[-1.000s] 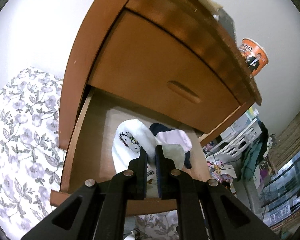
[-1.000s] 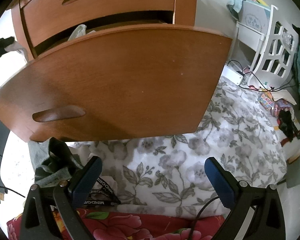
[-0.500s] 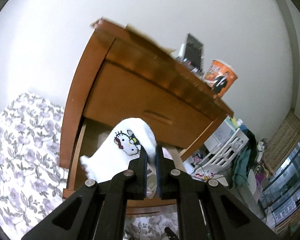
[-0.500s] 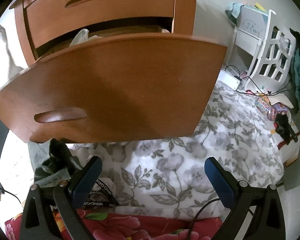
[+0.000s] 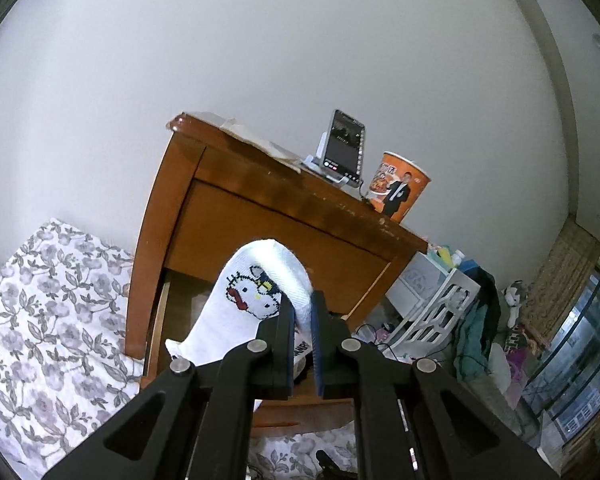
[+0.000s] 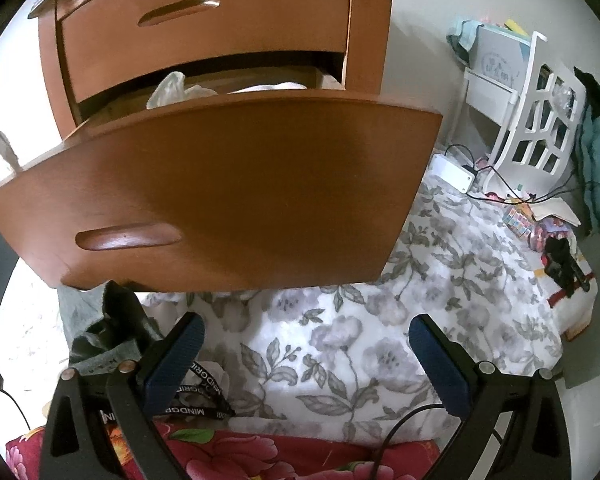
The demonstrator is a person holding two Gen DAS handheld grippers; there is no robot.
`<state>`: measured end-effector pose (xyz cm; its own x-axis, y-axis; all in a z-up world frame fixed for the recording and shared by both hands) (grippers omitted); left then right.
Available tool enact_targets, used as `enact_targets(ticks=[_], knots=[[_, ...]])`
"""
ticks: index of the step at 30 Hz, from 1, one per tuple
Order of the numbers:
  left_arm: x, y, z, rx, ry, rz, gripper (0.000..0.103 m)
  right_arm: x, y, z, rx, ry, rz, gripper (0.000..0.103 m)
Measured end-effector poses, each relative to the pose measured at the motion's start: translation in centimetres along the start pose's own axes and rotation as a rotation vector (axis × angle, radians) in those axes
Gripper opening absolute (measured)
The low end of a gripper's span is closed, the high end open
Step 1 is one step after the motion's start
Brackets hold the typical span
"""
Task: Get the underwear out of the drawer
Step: 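Lift the Hello Kitty cloth up out of the drawer with the left gripper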
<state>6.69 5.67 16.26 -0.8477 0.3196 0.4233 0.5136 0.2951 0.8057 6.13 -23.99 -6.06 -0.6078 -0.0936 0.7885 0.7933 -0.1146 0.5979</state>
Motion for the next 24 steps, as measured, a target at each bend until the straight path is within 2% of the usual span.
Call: enact_targets(ticks=[11,24], knots=[[3.2,-0.1,-0.2,-0.009,0.017,-0.016,0.007,0.5,0.0,0.4,0.022,-0.011,-0.023,0.103],[3.8,-2.6,1.2,-0.009,0.072,0.071,0.007,1.0,0.0,0.9,0.045,-0.023,-0.044,0.103]])
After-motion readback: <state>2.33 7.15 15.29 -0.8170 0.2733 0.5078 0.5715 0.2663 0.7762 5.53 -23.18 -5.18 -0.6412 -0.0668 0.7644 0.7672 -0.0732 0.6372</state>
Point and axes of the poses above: each gripper's, at about its wrist camera, not at the fingertips, and x roughly against the way its jaws point, z to its left, y to its top, the point moved 6 cm from there along -x, roughly the way its jaws point, and after that the axes turned 12 degrees about y, right-handed, at the moved point
